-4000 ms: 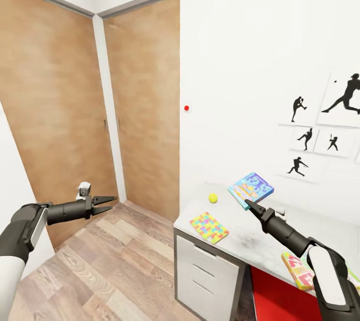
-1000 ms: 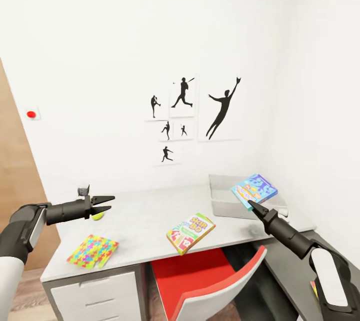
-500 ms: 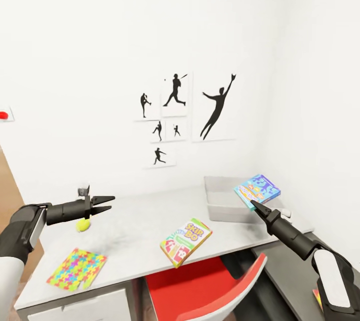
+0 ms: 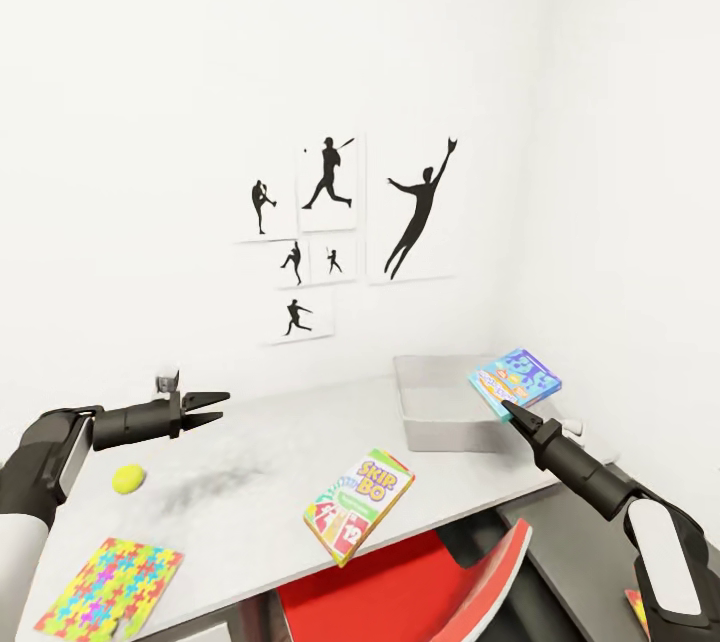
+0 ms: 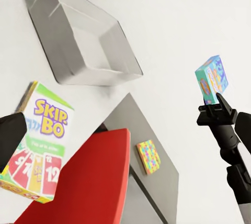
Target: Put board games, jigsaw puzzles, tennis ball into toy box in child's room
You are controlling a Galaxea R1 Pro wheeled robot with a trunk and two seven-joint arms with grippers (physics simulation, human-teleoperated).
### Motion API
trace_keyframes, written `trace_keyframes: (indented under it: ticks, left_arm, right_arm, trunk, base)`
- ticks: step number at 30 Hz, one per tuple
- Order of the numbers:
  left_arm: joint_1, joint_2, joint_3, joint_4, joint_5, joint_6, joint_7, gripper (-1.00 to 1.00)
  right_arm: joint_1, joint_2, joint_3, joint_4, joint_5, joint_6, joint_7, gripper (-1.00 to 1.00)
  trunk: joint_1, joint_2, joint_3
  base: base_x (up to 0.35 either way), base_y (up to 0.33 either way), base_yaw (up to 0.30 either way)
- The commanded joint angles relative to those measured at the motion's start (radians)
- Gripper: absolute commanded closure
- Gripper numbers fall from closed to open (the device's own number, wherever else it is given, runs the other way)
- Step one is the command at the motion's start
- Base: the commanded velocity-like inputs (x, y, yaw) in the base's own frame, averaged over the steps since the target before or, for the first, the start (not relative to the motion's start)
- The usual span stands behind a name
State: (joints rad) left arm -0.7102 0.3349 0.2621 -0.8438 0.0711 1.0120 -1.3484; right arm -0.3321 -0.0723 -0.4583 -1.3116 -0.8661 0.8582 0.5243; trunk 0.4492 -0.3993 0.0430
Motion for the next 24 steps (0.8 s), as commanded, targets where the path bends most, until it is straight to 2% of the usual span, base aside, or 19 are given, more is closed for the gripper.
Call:
trace_keyframes:
  ticks: [1, 15, 24]
  left_arm:
    - [0.000, 0.000, 0.000, 0.000, 0.002, 0.010, -0.002, -1.00]
    - [0.000, 0.001, 0.002, 0.000, 0.002, 0.010, -0.002, -1.00]
    - [0.000, 0.001, 0.001, 0.000, 0.002, 0.010, -0.002, -1.00]
  right_arm:
    - [-0.001, 0.000, -0.002, 0.000, -0.002, 0.007, 0.003, 1.00]
    - [-0.001, 0.001, -0.002, 0.002, -0.002, 0.007, 0.003, 1.00]
    - [-0.001, 0.002, -0.002, 0.002, -0.002, 0.006, 0.003, 1.00]
  trunk:
    - [0.001, -0.001, -0.002]
    - [0.001, -0.001, -0.016]
    - [0.001, -0.001, -0.017]
  base:
    - [0.271, 0.053, -0.139]
    - [0.189, 0.034, -0.168]
    - [0.161, 0.003, -0.030]
